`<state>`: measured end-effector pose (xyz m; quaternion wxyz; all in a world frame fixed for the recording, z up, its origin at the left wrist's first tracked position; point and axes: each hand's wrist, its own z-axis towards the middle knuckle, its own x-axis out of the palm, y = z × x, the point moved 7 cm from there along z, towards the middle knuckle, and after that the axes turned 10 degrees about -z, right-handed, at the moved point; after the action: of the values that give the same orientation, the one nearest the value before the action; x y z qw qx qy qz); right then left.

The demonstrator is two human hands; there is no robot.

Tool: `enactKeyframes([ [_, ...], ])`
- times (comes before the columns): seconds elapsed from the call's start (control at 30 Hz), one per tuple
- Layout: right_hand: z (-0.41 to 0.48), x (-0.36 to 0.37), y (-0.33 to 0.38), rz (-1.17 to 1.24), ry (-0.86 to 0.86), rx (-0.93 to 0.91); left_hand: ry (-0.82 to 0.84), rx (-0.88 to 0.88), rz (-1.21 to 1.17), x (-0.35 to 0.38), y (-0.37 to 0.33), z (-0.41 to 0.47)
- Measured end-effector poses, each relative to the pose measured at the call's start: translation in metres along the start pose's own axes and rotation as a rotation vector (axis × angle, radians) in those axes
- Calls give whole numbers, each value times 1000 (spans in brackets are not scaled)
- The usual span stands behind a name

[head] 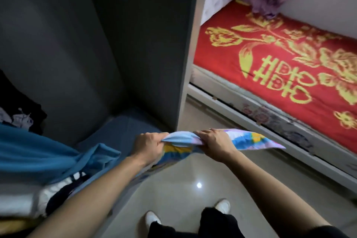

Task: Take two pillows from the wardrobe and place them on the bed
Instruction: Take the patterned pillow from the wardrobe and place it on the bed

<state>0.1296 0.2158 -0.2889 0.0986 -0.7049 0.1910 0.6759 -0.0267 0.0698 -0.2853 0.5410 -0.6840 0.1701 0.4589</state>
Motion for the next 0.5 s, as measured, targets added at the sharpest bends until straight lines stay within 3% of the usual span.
enactKeyframes([
  [0.1, -30, -30, -56, 56, 112, 87, 49, 52, -59, 16, -53, 23],
  [0.2, -59, -48, -116, 299, 208, 227, 89, 135, -80, 39, -113, 50],
  [0.43, -108, -68, -258, 304, 18, 327, 140, 233, -15, 107, -250, 123],
  [0.5, -108, -79, -270, 282, -87, 323, 120, 225, -54, 107, -265, 132],
])
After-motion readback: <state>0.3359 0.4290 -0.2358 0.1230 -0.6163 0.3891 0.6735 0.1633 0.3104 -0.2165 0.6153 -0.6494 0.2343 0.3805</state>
